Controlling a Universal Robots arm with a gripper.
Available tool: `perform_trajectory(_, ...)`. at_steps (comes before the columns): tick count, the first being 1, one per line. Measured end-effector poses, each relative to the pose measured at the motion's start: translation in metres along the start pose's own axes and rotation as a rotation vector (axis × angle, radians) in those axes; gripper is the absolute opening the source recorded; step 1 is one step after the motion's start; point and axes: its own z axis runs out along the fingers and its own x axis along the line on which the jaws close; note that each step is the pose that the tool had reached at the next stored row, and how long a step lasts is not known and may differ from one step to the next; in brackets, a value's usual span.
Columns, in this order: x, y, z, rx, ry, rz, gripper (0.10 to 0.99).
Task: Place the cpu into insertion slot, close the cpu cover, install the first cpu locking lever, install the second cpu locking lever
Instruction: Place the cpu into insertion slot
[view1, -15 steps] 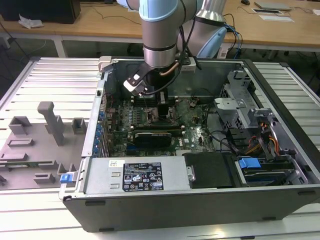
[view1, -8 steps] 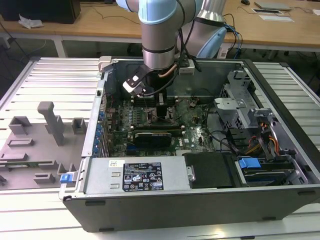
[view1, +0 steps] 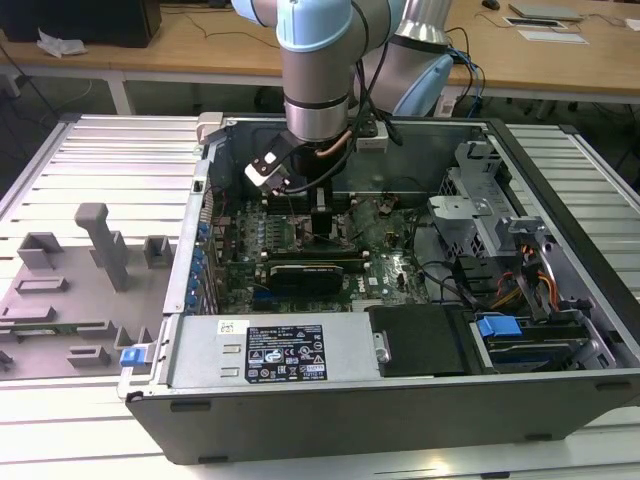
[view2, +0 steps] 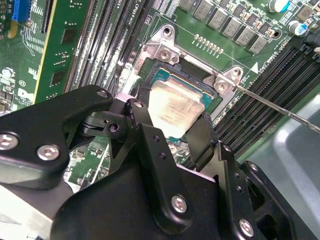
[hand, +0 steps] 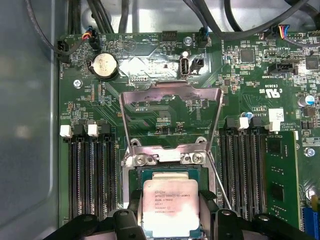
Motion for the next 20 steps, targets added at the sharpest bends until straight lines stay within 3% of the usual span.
perform_trajectory(13, 0.0, -0.0002, 0.0007, -0.001, 0.0019, -0.022, 0.537)
perform_trajectory(16, 0.0, -0.0002, 0.0008, -0.001, 0.0019, -0.022, 0.549)
perform_trajectory(17, 0.0, -0.0002, 0.0008, -0.001, 0.0019, -0.022, 0.612)
perform_trajectory(20, 0.0001, -0.0001, 0.0003, -0.001, 0.0025, -0.022, 0.612)
